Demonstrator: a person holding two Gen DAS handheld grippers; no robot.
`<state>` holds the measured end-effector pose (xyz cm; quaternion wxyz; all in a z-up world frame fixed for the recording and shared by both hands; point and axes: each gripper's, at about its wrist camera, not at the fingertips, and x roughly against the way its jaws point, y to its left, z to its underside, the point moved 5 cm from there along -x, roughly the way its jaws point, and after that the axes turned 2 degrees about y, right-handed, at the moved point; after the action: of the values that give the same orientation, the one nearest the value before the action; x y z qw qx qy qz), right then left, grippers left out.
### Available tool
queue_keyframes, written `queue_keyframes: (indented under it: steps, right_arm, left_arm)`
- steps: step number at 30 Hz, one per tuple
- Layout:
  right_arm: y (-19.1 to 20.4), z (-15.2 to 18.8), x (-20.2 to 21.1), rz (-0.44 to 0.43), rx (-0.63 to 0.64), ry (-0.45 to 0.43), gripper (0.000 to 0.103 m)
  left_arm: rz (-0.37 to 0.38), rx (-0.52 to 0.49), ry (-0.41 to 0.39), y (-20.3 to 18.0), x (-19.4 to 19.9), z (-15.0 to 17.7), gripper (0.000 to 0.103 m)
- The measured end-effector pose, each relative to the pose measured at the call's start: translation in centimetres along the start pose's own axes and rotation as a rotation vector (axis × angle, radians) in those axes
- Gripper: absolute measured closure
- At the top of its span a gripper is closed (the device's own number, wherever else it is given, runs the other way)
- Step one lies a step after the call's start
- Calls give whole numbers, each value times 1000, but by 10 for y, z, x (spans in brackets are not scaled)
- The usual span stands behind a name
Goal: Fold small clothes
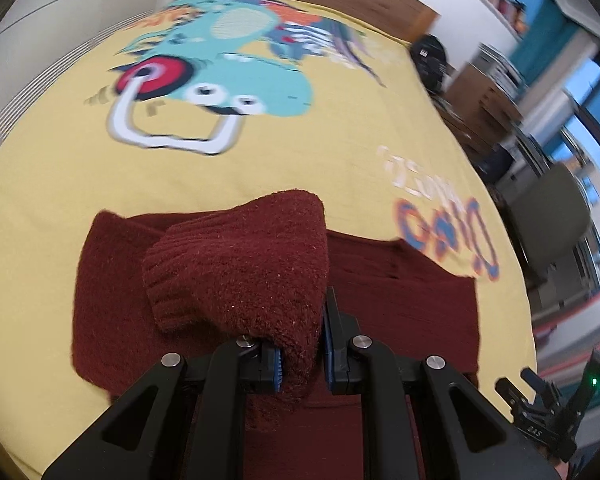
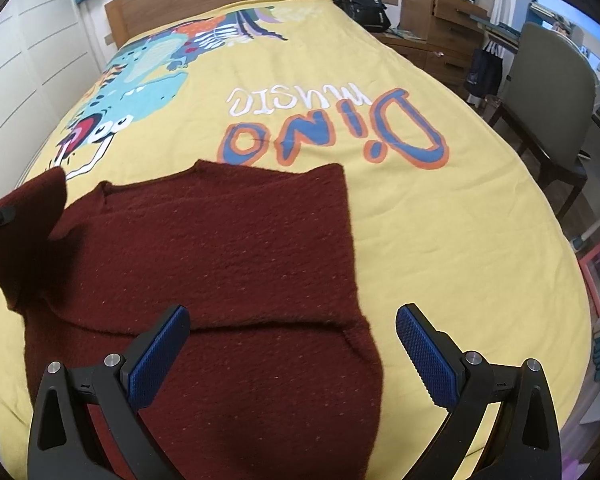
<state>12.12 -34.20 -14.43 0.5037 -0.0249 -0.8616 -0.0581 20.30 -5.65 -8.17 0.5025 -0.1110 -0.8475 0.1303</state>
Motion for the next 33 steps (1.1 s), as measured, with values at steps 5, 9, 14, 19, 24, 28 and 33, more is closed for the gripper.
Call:
queue_keyframes:
  steps: [5, 9, 14, 19, 24, 28, 33]
  right_arm:
    - [-8, -1, -2, 5, -9, 7, 1]
    - [-13, 4, -10, 14, -11, 32, 1]
    - [-15, 13, -21, 15, -15, 70, 1]
    - [-18, 25, -28, 19, -21, 101, 1]
    - [-21, 35, -33, 9, -37, 119, 1]
    - [-21, 39, -33, -6, -44, 116, 1]
    - [-21, 40, -29, -9, -50, 105, 1]
  left_arm:
    - [19, -90, 28, -44, -22, 9, 91]
    - [4, -124, 80, -55, -48, 26, 91]
    - [-56, -162, 170, -49, -95, 53, 91]
    - [-111, -205, 238, -40, -133, 79, 90]
    - [-149, -245, 231, -43, -142, 86, 87]
    - [-142, -256, 248, -43, -141, 86, 85]
    - [-128, -249, 289, -43, -135, 84, 48]
